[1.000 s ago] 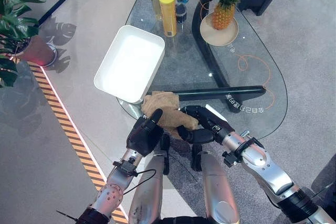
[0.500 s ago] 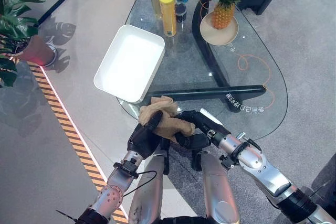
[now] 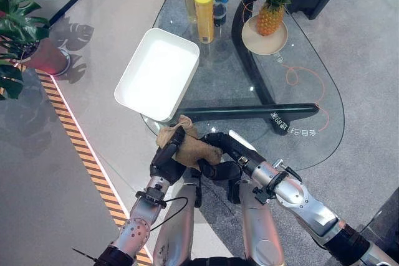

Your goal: Wipe the table with a cloth and put it in the basket.

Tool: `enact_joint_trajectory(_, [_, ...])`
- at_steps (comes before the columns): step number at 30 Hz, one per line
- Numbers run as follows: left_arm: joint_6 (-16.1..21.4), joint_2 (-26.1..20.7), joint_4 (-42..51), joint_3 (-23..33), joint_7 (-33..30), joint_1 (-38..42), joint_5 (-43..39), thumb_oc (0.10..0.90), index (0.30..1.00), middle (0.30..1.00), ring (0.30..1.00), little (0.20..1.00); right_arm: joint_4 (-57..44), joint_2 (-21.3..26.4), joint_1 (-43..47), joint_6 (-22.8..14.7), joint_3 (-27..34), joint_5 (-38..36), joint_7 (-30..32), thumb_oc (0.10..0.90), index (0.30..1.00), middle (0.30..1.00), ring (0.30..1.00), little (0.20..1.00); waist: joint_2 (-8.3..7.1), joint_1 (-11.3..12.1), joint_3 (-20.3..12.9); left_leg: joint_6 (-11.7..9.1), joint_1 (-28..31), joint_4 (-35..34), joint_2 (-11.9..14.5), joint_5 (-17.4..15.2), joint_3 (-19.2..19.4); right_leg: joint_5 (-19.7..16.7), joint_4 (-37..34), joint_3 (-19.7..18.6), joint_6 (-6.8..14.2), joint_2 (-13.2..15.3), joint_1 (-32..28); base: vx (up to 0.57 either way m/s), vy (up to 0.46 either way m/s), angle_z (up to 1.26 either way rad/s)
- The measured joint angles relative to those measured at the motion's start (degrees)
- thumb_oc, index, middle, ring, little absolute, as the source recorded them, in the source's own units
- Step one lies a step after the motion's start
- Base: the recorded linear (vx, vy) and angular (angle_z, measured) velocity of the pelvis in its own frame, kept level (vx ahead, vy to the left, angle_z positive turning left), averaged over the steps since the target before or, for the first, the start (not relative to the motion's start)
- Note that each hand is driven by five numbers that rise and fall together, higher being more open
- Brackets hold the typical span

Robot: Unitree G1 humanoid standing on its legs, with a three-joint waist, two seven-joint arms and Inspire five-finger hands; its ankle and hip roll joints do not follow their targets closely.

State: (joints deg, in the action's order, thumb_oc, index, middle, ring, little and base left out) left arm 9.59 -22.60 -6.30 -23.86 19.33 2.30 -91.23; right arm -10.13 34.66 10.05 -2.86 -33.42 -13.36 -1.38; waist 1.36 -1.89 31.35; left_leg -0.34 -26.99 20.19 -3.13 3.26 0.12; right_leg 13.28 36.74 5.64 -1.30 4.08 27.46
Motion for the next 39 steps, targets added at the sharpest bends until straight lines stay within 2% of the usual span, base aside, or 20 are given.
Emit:
enact_joint_trajectory(13, [0.4,2.0,0.0,0.3,0.2,0.8,0.0,0.100,0.300,0.300,0.300,0.200,-1.2,-1.1,-4.4,-2.9,1.1,0.5,5.1,0.800,0.900,0.900,0.900,0.900,-0.37,-0.3,0.1,0.3,-0.1,-0.1,0.0,-0.2,0.0,0.0,-0.7,-0.1,0.1,0.0,-0.2,0.00,0.000,0.00])
enact_joint_trajectory(19, [-0.4,3.0,0.0,0.4,0.4,1.4,0.1,0.100,0.300,0.300,0.300,0.200,-2.1,-1.3,-6.5,-4.1,3.4,0.5,7.2,0.800,0.900,0.900,0.900,0.900,-0.68,-0.4,0.1,0.6,-0.2,-0.1,-0.1,-0.5,0.1,0.0,-1.2,-0.1,0.2,0.0,-0.4,0.00,0.000,0.00])
enact_joint_trajectory(23, [-0.7,3.5,0.0,0.4,1.4,0.6,0.1,0.100,0.300,0.300,0.300,0.200,-2.1,-2.2,-6.7,-4.4,8.0,0.4,10.9,0.800,0.900,0.900,0.900,0.900,-0.86,-0.6,0.1,0.8,-0.2,-0.1,-0.1,-0.5,0.1,0.0,-1.5,-0.1,0.3,0.0,-0.5,0.00,0.000,0.00])
enact_joint_trajectory(32, [-0.4,4.2,0.1,2.7,1.4,-0.1,0.8,0.100,0.300,0.300,0.300,0.200,-2.1,-3.1,-7.8,-4.7,8.7,0.4,11.6,0.800,0.900,0.900,0.900,0.900,-1.39,-1.2,0.1,0.9,-0.2,0.0,-0.1,-0.6,0.4,-0.2,-1.9,-0.4,0.7,-0.1,-0.6,0.00,0.000,0.00])
enact_joint_trajectory(39, [0.0,4.2,0.2,5.8,1.4,-0.9,0.9,0.100,0.300,0.300,0.300,0.200,-2.1,-3.3,-10.0,-4.8,13.2,-0.1,12.3,0.800,0.900,0.900,0.900,0.900,-1.40,-1.2,0.1,0.8,0.0,0.1,-0.1,-0.7,0.4,-0.2,-1.9,-0.4,0.8,-0.1,-0.8,0.04,0.003,0.00])
